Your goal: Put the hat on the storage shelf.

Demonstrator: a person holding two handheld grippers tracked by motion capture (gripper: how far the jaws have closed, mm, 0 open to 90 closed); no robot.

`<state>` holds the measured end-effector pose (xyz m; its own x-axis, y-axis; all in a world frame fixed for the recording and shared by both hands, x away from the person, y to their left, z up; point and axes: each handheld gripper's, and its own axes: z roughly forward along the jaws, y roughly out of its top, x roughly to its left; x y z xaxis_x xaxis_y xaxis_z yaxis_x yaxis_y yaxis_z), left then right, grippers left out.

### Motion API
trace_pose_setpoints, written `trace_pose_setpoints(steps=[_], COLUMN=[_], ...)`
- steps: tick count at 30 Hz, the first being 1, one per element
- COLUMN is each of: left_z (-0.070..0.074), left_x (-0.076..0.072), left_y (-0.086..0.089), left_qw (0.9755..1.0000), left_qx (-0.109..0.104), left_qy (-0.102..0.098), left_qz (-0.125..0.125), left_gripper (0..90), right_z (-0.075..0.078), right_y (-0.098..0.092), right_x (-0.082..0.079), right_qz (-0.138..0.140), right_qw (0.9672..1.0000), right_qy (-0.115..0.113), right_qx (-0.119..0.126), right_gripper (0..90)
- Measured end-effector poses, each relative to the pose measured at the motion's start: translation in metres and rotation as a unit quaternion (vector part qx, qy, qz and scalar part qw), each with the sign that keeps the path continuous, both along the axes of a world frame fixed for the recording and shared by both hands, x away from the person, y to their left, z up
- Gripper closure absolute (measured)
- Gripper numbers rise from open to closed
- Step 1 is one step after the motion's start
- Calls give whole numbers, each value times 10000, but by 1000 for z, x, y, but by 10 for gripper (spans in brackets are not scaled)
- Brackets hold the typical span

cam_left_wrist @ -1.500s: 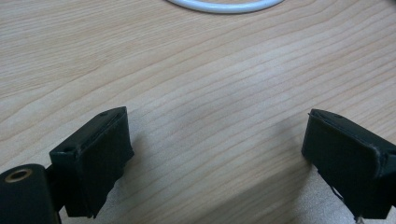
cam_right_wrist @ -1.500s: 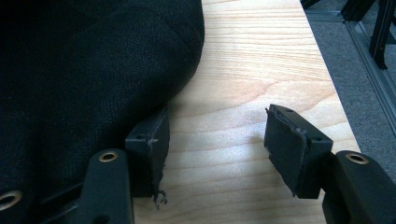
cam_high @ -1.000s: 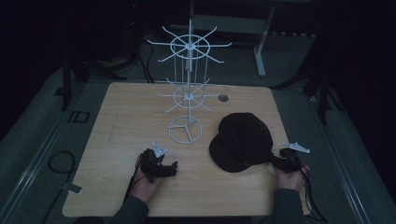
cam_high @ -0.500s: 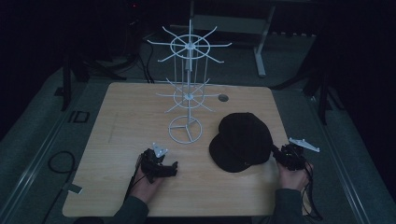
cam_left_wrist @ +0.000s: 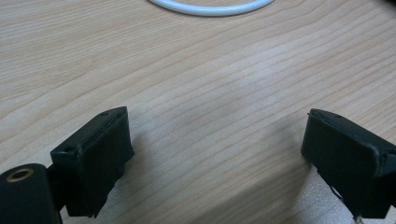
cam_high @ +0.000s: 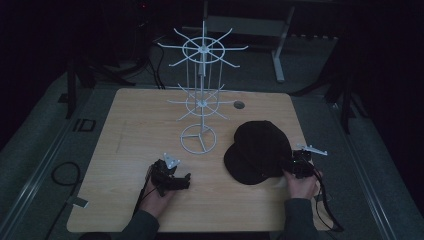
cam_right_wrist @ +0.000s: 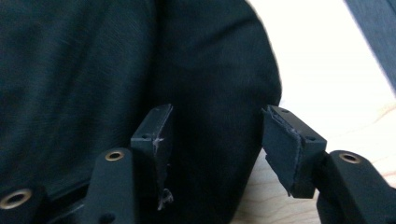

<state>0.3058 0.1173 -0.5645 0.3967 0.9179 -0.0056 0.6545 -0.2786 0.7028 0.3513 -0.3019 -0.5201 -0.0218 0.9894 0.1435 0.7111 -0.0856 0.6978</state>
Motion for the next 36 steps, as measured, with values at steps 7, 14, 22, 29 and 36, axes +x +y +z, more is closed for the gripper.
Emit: trace_pose_setpoints(steps=[7, 14, 22, 29, 36], left_z=[0, 0, 0, 0, 0], left_x=[0, 0, 0, 0, 0], left_y=[0, -1, -1, -1, -2], left_qw=[10000, 10000, 10000, 10000, 10000], left_qx=[1, 10, 8, 10, 5], left_qy=[0, 5, 2, 5, 2], left_qz=[-22, -33, -36, -36, -40], left_gripper=[89, 89, 89, 89, 89], right_z=[-15, -18, -17, -15, -16], right_y=[5, 10, 8, 11, 15], right_x=[12, 23, 34, 41, 49], right_qz=[-189, -265, -280, -48, 103], right_qw=[9986, 9970, 9970, 9955, 9948], right_qy=[481, 652, 696, 843, 774], right_qx=[-88, -336, -164, -420, -651], right_gripper=[497, 690, 767, 739, 738])
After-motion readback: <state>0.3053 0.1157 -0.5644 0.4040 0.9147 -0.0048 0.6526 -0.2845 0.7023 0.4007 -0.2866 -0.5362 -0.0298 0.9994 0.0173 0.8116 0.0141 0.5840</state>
